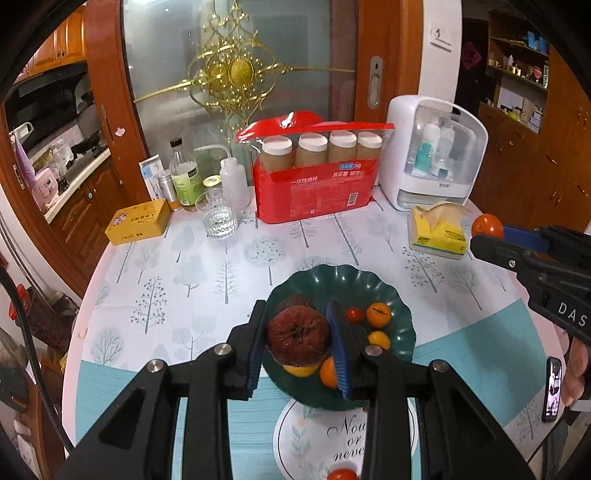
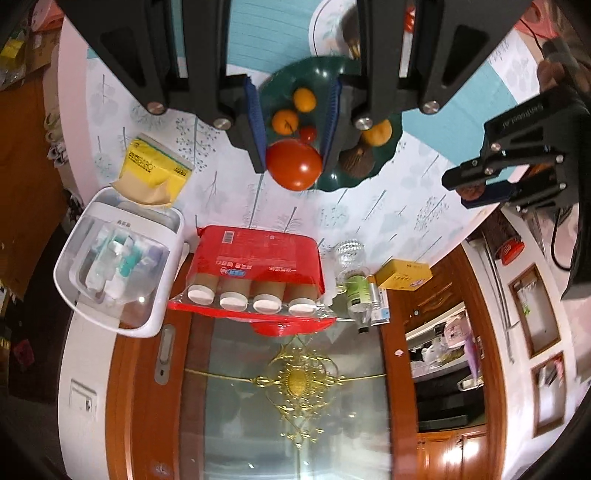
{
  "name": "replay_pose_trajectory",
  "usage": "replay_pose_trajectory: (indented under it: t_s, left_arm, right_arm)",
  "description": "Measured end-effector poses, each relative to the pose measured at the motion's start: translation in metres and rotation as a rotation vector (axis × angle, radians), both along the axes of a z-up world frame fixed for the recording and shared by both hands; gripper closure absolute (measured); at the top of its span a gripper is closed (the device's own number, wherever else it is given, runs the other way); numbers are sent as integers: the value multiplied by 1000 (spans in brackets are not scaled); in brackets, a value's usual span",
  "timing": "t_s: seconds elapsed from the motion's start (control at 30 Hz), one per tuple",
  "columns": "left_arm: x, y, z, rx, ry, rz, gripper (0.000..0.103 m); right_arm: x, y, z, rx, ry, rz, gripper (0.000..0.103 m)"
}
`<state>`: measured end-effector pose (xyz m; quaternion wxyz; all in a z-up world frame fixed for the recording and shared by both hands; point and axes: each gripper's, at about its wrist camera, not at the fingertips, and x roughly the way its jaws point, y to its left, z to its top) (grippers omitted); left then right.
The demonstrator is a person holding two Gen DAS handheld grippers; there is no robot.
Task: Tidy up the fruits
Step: 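Place the cherry tomato on the green plate while the left tool places the lychee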
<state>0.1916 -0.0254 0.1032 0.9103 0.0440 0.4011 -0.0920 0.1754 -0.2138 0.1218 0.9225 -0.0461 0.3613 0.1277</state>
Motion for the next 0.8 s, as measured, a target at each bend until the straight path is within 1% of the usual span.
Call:
replay_pose_trajectory:
  t_s: [0.13,0.3,0.43,0.57,0.7,0.8]
  left_arm:
    - [28,-4,-11,-3,34,8,72]
    - [57,-15,-34,-19,65,6,72]
    - [76,-27,-66,-12,110,-5,72]
    - [90,-39,-100,13,164,-18,72]
    - [99,-52,-132,42,221,-60,72]
    - [102,-58,-145,61,240,-74,72]
  right_arm:
    - [25,-2,-10,6,34,-20,74]
    - [40,4,-36,-1,77,-3,74]
    - [51,14,-69,-32,135,18,74]
    - [56,23,-112,-56,213,40,74]
    - [58,32,-148,-87,275,63,74]
    - [59,38,-166,-97,306,75,74]
